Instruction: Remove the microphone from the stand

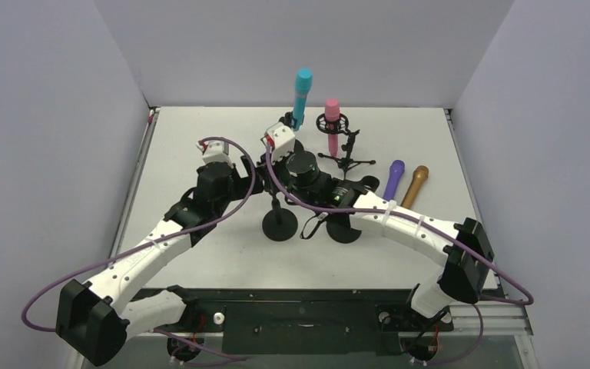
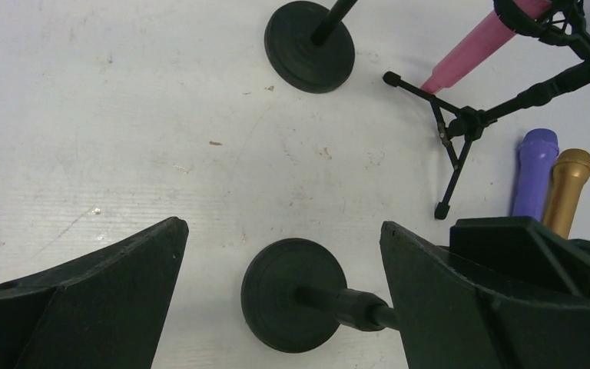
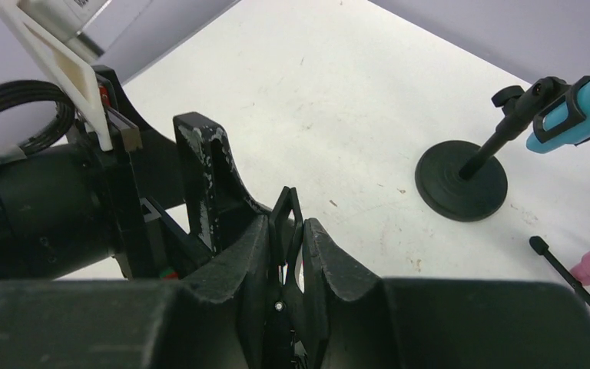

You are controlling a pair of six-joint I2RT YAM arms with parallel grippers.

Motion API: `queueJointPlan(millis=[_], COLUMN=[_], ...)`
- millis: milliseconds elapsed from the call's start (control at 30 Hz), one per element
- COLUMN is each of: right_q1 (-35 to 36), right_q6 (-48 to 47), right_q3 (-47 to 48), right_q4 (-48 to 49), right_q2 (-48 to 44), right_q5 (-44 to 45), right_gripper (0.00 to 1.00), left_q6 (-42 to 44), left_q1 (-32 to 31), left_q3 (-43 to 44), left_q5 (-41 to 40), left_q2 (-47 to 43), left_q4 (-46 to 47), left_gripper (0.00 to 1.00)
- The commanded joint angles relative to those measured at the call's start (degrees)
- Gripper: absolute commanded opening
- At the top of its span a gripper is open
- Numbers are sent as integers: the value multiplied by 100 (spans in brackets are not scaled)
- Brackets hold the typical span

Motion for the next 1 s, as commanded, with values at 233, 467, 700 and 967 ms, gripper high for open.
queueJointPlan(millis=[233, 467, 700, 967], right_q1=[211, 203, 203, 144], right_q6=[458, 594, 549, 553], right_q3=[-876, -1428, -1242, -515], right_q4=[-223, 91, -77, -704], right_q2=[678, 565, 517, 362], right_q5=[-130, -54, -6, 82], right_gripper=[0, 0, 0, 10], left_q6=[-66, -4, 54, 168], left_q1=[-36, -36, -36, -36], left_q3=[-22, 8, 51, 222], left_q5=[104, -287, -316, -151], left_q2=[-57, -170, -200, -244], left_q4=[137, -135, -158, -202], left_gripper=[96, 96, 96, 96])
